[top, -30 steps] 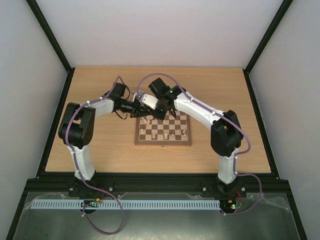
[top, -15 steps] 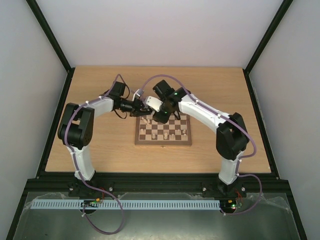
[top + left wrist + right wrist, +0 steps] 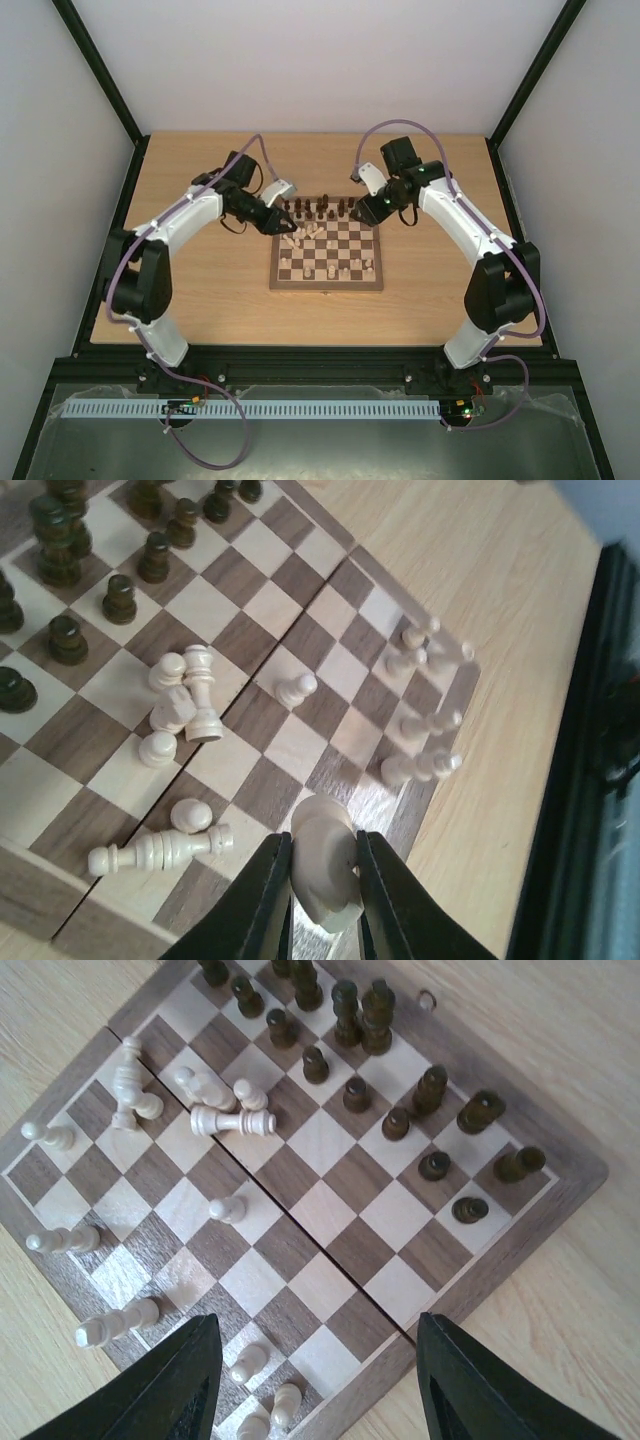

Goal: Set up the chess pieces on the board

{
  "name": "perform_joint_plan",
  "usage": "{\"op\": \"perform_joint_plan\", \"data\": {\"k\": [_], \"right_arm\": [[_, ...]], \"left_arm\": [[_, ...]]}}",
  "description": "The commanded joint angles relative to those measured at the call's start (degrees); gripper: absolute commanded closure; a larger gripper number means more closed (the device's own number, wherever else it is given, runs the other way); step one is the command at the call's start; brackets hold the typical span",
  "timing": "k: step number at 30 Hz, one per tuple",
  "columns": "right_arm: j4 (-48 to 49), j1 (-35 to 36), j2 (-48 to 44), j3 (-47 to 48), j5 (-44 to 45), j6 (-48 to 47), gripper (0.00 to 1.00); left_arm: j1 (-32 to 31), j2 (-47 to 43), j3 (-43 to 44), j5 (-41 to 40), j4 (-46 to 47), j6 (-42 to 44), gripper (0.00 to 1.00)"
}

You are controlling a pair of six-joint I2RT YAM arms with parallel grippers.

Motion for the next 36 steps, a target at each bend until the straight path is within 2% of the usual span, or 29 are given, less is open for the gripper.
{"op": "perform_joint_plan", "data": {"k": [1,5,11,27,36], "right_arm": [[-1.48,-0.83,0.37,-2.08,-1.27,2.27,0.46],[-1.4,-0.99,0.87,-2.19,-0.69,2.27,0.46],[-1.45,-1.02,1.32,-2.28,-0.61,2.19,0.46],[-1.4,-1.02,2.76,-2.62,-1.08,2.62,0.46],[-1.41,-1.01,3.44,-2.4,-1.56,2.95,0.46]], "left_arm": [[-4.89,-10.08,-4.28,-12.05,-4.17,19.99,0.95],[-9.26,-15.39,-9.67,-17.01,-1.7,29.0,0.95],[-13.34,-14.47,-12.11,-21.75,-2.9,36.05,0.96],[-17.42,-6.46,-14.01,-28.2,-0.51,38.42,0.96],[-18.05,-4.61,-14.13,-28.96,0.2,36.97,0.96]]}}
